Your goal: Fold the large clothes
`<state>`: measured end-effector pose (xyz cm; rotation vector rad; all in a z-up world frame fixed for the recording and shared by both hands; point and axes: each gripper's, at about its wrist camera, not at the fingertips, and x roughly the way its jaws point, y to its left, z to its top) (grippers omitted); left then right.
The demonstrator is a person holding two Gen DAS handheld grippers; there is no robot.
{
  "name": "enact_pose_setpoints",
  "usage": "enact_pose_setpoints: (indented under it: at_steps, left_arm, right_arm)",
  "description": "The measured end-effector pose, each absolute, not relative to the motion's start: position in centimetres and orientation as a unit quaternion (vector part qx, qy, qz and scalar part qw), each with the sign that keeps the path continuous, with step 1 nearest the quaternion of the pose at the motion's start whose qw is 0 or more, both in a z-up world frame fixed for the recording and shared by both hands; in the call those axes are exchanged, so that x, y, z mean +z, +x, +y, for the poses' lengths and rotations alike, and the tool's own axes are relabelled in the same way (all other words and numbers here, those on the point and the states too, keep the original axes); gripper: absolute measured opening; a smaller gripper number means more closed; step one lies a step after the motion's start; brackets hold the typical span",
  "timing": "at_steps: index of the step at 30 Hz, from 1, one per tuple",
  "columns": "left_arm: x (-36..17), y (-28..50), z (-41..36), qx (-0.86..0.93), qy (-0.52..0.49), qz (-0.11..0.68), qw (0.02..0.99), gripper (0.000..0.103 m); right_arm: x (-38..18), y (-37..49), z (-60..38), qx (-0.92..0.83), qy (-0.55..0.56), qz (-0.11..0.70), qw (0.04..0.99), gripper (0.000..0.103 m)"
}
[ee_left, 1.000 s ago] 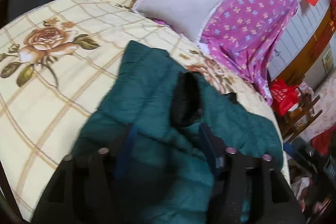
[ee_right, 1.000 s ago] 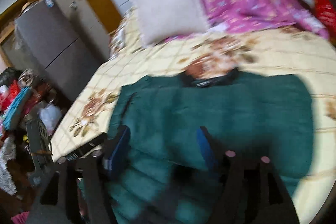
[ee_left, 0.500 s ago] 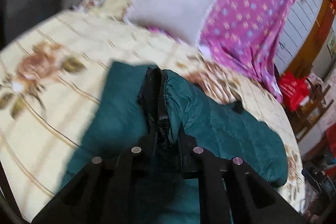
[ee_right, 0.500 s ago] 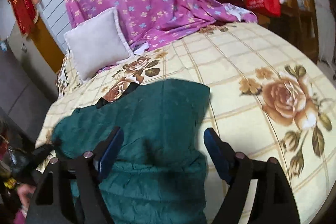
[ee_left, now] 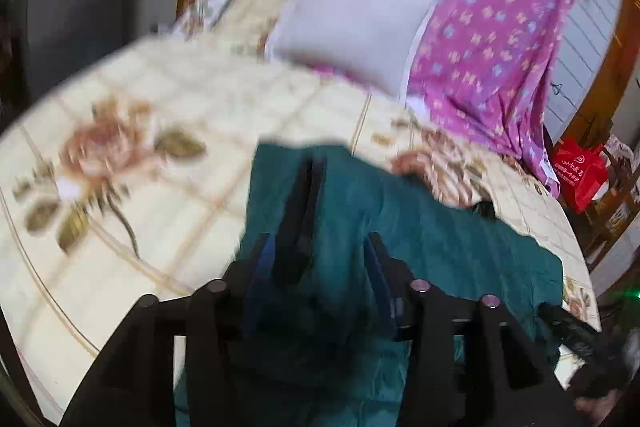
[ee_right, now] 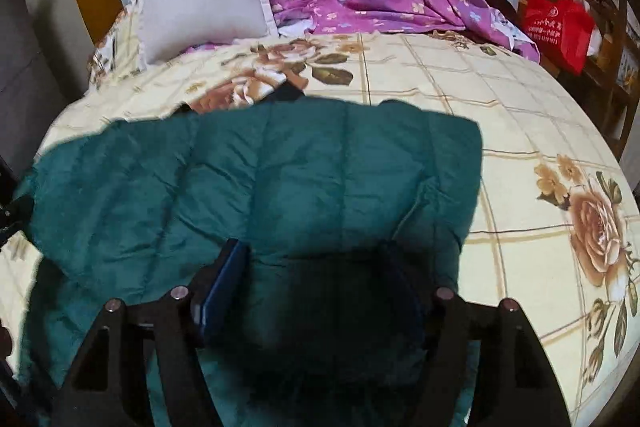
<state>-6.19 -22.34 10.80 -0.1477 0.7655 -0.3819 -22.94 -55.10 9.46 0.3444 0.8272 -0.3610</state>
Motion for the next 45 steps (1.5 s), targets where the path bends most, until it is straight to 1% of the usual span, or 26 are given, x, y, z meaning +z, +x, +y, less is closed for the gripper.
enact_pose_setpoints:
  at_steps: [3, 6, 11, 13, 15, 19, 22, 24, 27, 30, 33, 37, 39, 41, 42, 43, 45]
  left_arm:
    - [11.9, -6.2, -23.3, -0.195, -0.062, 0.351, 0.914, 0.036]
    - [11.2, -5.3, -24.8, -0.201, -0.06, 0.36, 0.909, 0.036]
    - [7.2, -3.3, -27.3, -0.173, -0.013, 0.404, 0.898, 0.036]
    - [5.7, -2.6, -27.7, -0.167, 0.003, 0.423, 0.891, 0.036]
    - [4.6, -2.3, -27.8, -0.171, 0.006, 0.425, 0.889, 0.036]
    - [4.3, -2.3, -28.1, -0.168, 0.02, 0.426, 0.889, 0.036]
    - [4.2, -2.5, -28.2, -0.171, 0.027, 0.422, 0.89, 0.036]
    - [4.2, -2.5, -28.2, -0.172, 0.028, 0.42, 0.891, 0.036]
    - [4.1, -2.4, -28.2, -0.172, 0.028, 0.421, 0.89, 0.037]
    - [4.1, -2.6, -28.4, -0.171, 0.038, 0.417, 0.892, 0.037]
    - [4.0, -2.6, -28.4, -0.171, 0.04, 0.416, 0.892, 0.037]
    - [4.0, -2.7, -28.5, -0.172, 0.041, 0.414, 0.893, 0.037]
    - [4.0, -2.8, -28.5, -0.171, 0.043, 0.414, 0.893, 0.038]
    - [3.9, -2.8, -28.6, -0.169, 0.045, 0.41, 0.895, 0.039]
    - [3.8, -2.8, -28.7, -0.167, 0.046, 0.409, 0.896, 0.043]
    - [3.8, -2.7, -28.6, -0.166, 0.046, 0.408, 0.897, 0.044]
    - [3.6, -2.5, -28.5, -0.168, 0.042, 0.41, 0.895, 0.045]
  right_arm:
    - [11.6, -23.0, -55.1, -0.164, 0.179, 0.376, 0.894, 0.074]
    - [11.9, -21.6, -54.5, -0.162, 0.171, 0.377, 0.896, 0.074]
    - [9.3, -18.9, -52.8, -0.163, 0.145, 0.401, 0.89, 0.074]
    - [7.6, -18.1, -52.3, -0.173, 0.126, 0.41, 0.887, 0.076]
    - [6.3, -17.4, -51.8, -0.177, 0.102, 0.418, 0.885, 0.078]
    - [7.0, -17.4, -51.9, -0.179, 0.095, 0.434, 0.878, 0.078]
    - [9.3, -19.8, -51.2, -0.179, 0.103, 0.409, 0.889, 0.078]
    - [9.6, -20.9, -50.8, -0.17, 0.108, 0.4, 0.894, 0.078]
    - [7.5, -20.5, -50.3, -0.172, 0.106, 0.431, 0.88, 0.079]
    - [6.0, -20.1, -49.1, -0.184, 0.059, 0.432, 0.881, 0.08]
    - [7.5, -20.8, -49.6, -0.178, 0.082, 0.436, 0.878, 0.08]
    - [10.2, -23.4, -50.8, -0.197, 0.088, 0.387, 0.896, 0.08]
    - [10.5, -24.1, -52.3, -0.223, 0.094, 0.381, 0.892, 0.08]
    - [9.6, -24.0, -54.3, -0.245, 0.117, 0.394, 0.878, 0.08]
    - [8.3, -23.6, -55.6, -0.254, 0.135, 0.412, 0.864, 0.08]
    - [7.2, -23.0, -56.3, -0.254, 0.144, 0.426, 0.856, 0.081]
    - [5.9, -22.6, -57.1, -0.25, 0.156, 0.421, 0.858, 0.089]
